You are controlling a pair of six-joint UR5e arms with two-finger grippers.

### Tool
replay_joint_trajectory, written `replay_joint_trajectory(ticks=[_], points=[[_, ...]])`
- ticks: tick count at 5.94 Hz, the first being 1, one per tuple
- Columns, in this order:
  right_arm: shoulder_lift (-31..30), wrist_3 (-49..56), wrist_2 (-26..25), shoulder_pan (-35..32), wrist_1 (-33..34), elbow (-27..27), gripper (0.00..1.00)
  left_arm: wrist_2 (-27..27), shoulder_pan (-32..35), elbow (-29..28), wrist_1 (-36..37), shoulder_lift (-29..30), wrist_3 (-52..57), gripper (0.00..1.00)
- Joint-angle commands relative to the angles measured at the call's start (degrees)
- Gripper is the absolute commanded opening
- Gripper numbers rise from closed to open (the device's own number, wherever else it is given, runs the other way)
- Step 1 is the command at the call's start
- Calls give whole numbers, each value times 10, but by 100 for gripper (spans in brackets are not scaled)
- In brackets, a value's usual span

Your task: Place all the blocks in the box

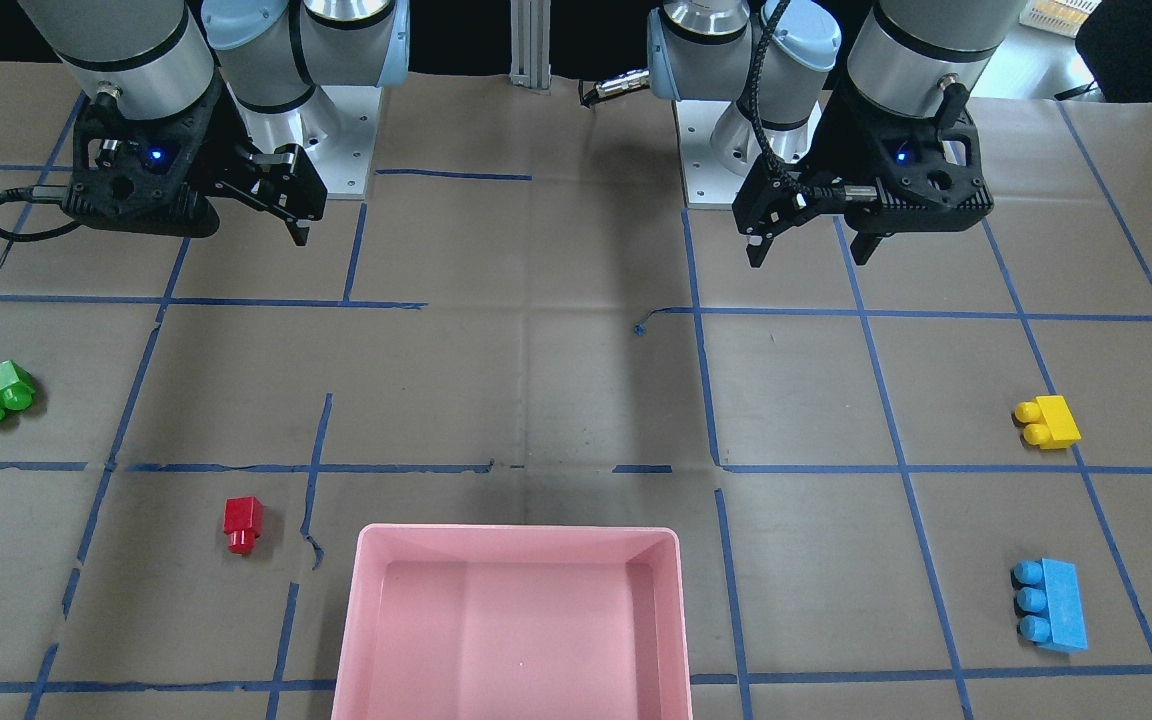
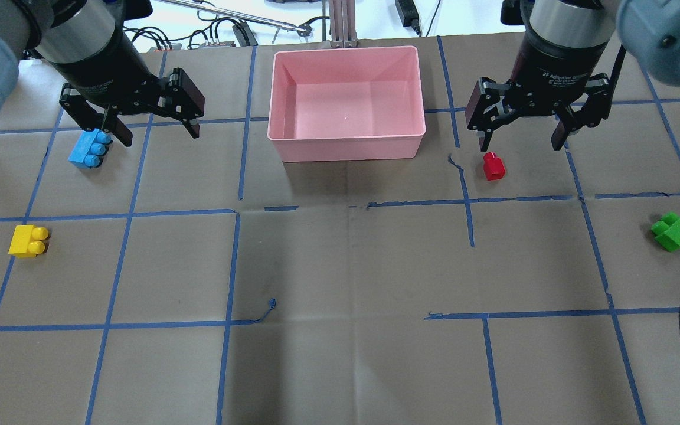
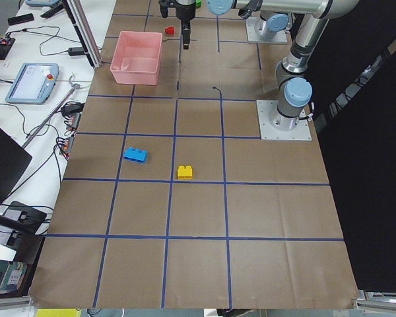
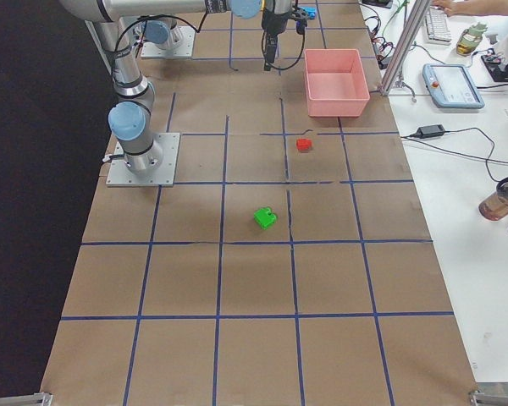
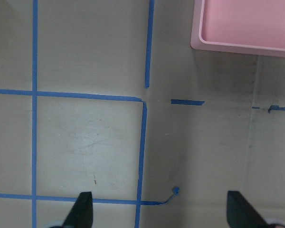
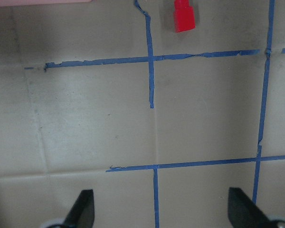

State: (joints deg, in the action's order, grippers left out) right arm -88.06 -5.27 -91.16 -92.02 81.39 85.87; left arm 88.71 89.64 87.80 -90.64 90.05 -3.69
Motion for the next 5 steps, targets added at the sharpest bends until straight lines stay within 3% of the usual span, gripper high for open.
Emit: replay_joint_trajectory(ticks=[1,3,5], points=[[0,-1,1,0,2,0,100,1,-1,0,0,-1,0,99],[0,0,1,0,3,0,100,1,-23,1,-4,-6,3,99],[0,-1,1,0,2,0,100,2,-88,11,-3,-6,114,99]])
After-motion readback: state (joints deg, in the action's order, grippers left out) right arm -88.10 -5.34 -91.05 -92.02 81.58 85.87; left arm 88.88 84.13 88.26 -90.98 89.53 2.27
